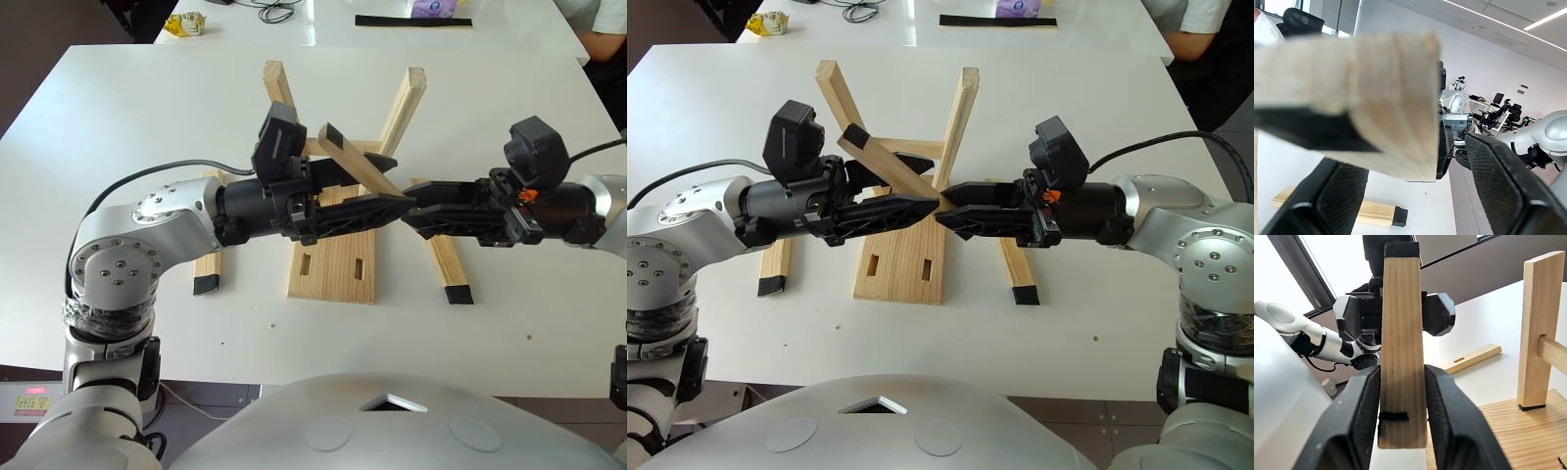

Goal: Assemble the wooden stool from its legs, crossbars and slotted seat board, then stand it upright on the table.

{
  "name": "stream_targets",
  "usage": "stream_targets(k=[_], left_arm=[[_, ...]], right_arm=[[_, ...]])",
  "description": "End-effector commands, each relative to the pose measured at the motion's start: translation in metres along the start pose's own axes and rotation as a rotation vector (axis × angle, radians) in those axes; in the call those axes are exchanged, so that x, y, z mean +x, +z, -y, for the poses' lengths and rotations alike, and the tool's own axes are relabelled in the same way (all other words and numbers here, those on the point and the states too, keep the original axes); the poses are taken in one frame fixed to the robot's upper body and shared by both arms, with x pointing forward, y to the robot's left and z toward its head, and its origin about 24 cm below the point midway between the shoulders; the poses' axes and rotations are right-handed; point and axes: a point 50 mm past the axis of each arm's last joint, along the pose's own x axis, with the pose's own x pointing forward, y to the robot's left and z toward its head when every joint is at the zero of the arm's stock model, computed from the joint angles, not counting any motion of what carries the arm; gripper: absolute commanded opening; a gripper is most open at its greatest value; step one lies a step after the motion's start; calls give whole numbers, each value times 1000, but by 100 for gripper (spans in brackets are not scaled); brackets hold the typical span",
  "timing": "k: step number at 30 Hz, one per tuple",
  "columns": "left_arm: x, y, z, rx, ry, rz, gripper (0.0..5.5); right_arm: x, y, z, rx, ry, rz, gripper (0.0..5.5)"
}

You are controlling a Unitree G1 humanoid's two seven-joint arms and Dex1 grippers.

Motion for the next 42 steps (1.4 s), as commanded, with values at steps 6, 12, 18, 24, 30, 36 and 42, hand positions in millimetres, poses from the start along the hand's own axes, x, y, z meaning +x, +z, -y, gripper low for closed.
stream_targets(k=[6,12,18,24,30,36,42], left_arm=[[-6,-1,1,-22,-17,-24,234],[-4,-2,3,-21,-19,-19,153],[-4,-3,3,-19,-19,-27,130],[-6,-6,5,-8,-21,-60,130],[-7,-10,5,1,-18,-78,130],[-6,-11,5,7,-16,-76,130],[-6,-9,5,8,-13,-58,130]], right_arm=[[-2,4,1,-38,-19,-21,133],[-1,3,0,-39,-10,-28,133],[-2,2,1,-36,-13,-40,133],[-3,3,1,-36,-13,-51,133],[-5,3,1,-33,-6,-67,133],[-5,3,2,-42,-8,-81,133],[-5,-2,3,-38,-17,-111,240]])
